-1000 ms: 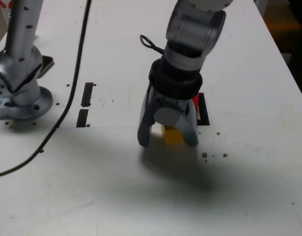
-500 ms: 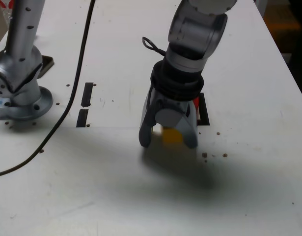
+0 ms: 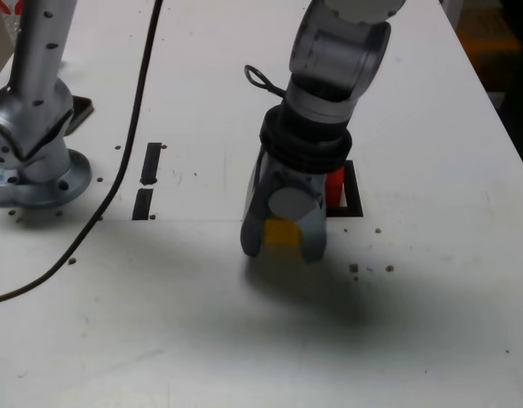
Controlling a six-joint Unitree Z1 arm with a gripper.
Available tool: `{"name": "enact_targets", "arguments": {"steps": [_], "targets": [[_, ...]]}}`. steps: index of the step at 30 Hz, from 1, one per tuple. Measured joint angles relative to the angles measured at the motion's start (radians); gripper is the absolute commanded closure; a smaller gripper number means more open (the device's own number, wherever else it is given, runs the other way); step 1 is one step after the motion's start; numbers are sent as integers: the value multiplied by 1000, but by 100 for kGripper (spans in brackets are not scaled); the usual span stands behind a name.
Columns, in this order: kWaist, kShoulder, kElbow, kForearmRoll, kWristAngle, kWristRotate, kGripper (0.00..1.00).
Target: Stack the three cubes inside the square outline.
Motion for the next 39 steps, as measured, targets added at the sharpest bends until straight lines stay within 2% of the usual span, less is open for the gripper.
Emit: {"name": "enact_targets", "arguments": {"steps": [7, 13, 19, 24, 28, 39], "targets": [[-28, -69, 52, 24, -24, -42, 69], [-67, -163, 47, 101, -17, -105, 69], [-71, -219, 7, 171, 19, -114, 69], [-62, -225, -94, 233, 70, -103, 69], [-38, -222, -154, 267, 95, -75, 69], [48, -161, -215, 269, 112, 38, 69]]}}
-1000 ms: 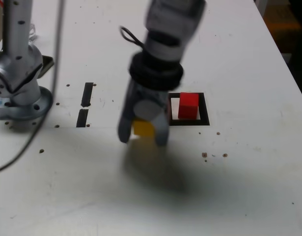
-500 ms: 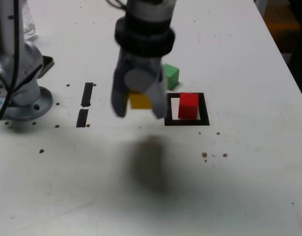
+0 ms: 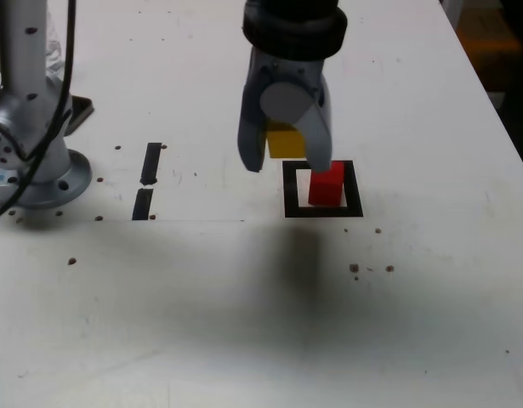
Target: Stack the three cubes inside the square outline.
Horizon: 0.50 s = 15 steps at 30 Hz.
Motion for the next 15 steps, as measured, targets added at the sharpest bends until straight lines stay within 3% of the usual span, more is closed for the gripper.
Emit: {"name": "enact_targets", "arguments": {"steps": [15], "targets": [[30, 68, -41, -12, 11, 50, 69]]}}
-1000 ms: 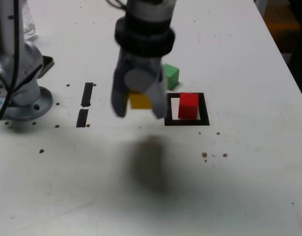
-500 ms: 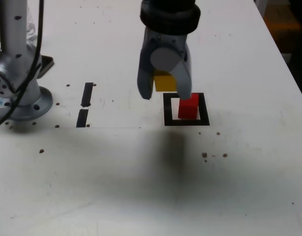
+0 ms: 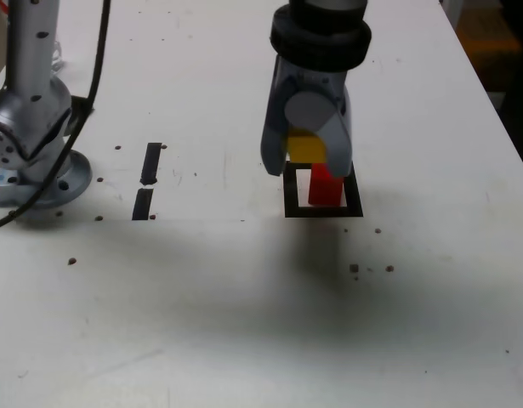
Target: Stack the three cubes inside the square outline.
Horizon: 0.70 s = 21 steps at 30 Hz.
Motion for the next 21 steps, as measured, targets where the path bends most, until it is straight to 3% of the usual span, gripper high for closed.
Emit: {"name": "enact_targets", "arguments": {"steps": [21], "targets": [[39, 90, -61, -9, -3, 53, 69]]}}
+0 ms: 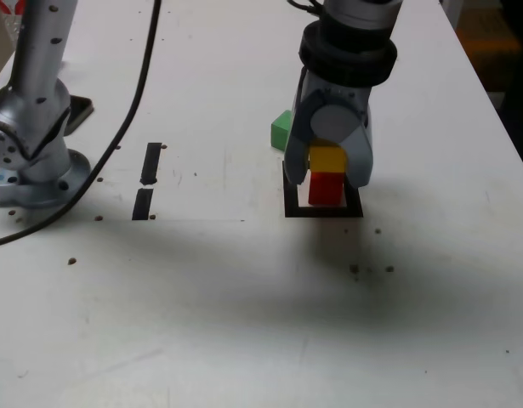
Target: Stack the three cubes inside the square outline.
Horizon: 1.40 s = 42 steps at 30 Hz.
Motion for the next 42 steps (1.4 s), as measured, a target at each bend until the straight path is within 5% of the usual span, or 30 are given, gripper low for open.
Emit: {"name": "enact_targets", "arguments": {"steps": [27, 42], "targets": [[47, 36, 36, -54, 2, 46, 68], [48, 33, 67, -109, -5, 68, 42]]}}
